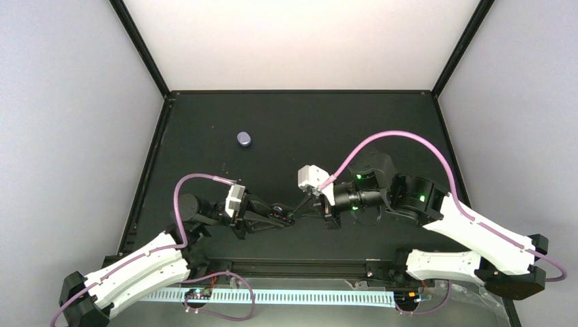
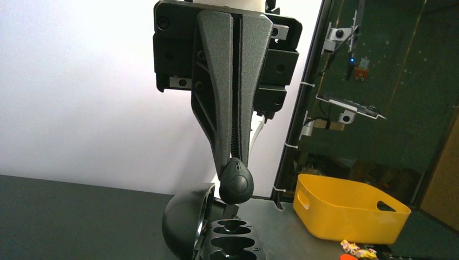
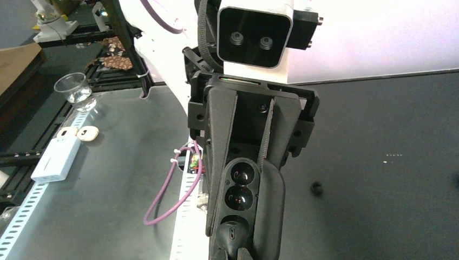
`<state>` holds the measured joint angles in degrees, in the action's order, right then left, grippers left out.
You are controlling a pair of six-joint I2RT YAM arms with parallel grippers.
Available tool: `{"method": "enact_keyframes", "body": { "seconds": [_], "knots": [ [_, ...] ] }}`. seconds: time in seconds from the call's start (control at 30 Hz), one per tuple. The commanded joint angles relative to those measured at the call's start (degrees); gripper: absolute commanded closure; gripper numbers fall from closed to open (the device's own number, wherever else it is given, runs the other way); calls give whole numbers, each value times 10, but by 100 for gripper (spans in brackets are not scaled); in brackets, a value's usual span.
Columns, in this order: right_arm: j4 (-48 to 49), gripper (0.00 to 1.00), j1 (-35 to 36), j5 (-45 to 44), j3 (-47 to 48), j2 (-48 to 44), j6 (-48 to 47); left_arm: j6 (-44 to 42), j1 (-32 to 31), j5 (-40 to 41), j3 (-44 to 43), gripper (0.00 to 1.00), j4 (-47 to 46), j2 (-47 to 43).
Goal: Insert the wireless bluetooth earbuds into the charging case
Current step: Place the earbud in the charging case.
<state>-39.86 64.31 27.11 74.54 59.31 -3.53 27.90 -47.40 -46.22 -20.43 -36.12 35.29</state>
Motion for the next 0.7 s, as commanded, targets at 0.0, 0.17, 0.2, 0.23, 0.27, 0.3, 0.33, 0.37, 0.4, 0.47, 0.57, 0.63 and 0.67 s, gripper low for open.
{"method": "enact_keyframes", "body": {
  "seconds": [0.0,0.17,0.2,0.23,0.27,0.3,0.33,0.37,0.4,0.47,0.57,0.63,0.67],
  "knots": [
    [-1,99,10,-28,14,5,0,-18,-4,7,-23,99,2,-11],
    [-3,99,21,-48,15,10,-2,-21,-5,15,-23,98,7,-15],
    [-5,99,24,-53,15,12,-3,-21,-5,14,-23,98,7,-16],
    [-6,99,27,-58,16,12,-4,-21,-5,16,-23,99,7,-17],
    [-7,99,28,-62,16,14,-4,-21,-6,16,-23,98,8,-18],
    [-7,99,30,-65,16,14,-4,-21,-5,17,-23,98,8,-19],
    [-7,99,31,-67,17,15,-5,-21,-5,17,-23,99,8,-20],
    [-7,99,31,-71,18,15,-5,-21,-5,18,-23,99,9,-21],
    [-8,99,32,-74,19,15,-6,-22,-6,18,-24,98,10,-22],
    [-9,99,35,-81,21,17,-7,-22,-5,19,-24,98,11,-23],
    [-10,99,41,-89,21,20,-9,-22,-6,21,-24,98,11,-25],
    [-12,99,46,-95,21,24,-12,-21,-5,22,-24,99,9,-26],
    [-13,99,48,-98,20,25,-13,-20,-6,22,-24,98,9,-26]
  ]
}}
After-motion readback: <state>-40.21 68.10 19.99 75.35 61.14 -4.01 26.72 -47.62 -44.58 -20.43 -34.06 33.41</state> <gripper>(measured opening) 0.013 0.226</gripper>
